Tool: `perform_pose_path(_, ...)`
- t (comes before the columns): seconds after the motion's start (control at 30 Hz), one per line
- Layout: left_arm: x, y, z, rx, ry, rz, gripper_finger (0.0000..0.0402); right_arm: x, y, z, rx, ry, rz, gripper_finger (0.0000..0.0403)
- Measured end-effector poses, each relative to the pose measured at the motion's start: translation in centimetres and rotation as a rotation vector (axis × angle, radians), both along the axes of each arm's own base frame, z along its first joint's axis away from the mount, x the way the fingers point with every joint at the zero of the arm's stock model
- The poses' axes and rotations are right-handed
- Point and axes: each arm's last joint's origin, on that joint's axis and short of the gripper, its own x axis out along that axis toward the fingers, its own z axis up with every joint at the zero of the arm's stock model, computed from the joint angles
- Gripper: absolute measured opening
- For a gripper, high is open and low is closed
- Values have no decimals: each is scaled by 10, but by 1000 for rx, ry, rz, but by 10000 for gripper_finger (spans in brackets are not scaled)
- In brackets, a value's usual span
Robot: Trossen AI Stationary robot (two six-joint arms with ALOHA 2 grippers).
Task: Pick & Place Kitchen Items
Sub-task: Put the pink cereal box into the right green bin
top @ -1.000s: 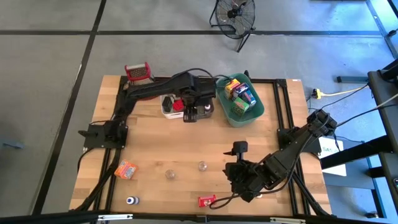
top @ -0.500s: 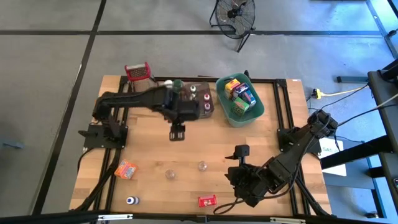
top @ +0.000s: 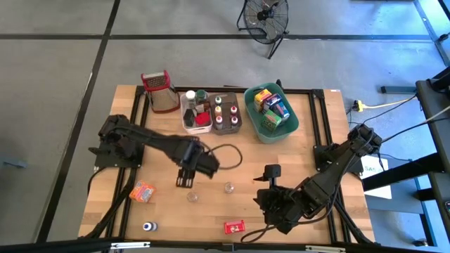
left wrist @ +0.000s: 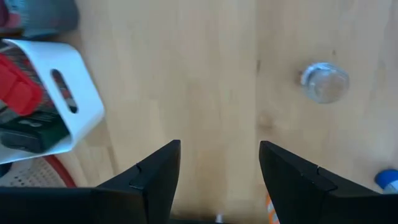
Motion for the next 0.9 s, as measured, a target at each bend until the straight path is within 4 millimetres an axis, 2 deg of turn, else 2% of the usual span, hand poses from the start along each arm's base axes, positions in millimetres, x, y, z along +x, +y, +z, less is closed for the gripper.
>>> perform_pose_path(0.3,-20,-59,-7,100,-108,-45,214,4,3,2,47,-34,8,332)
perform_pose_path(0.5,-37,-95,-5,223,-277,-65,213,5,11,-2,137,79,152,332)
perform_pose_path(0.67,-51,-116,-3,287,-385,-90,213,13,19,-3,145,39,250,332)
perform_pose_path(0.9,-65,-132,0,372,-529,-82,214,15,21,-3,179,15,233,332)
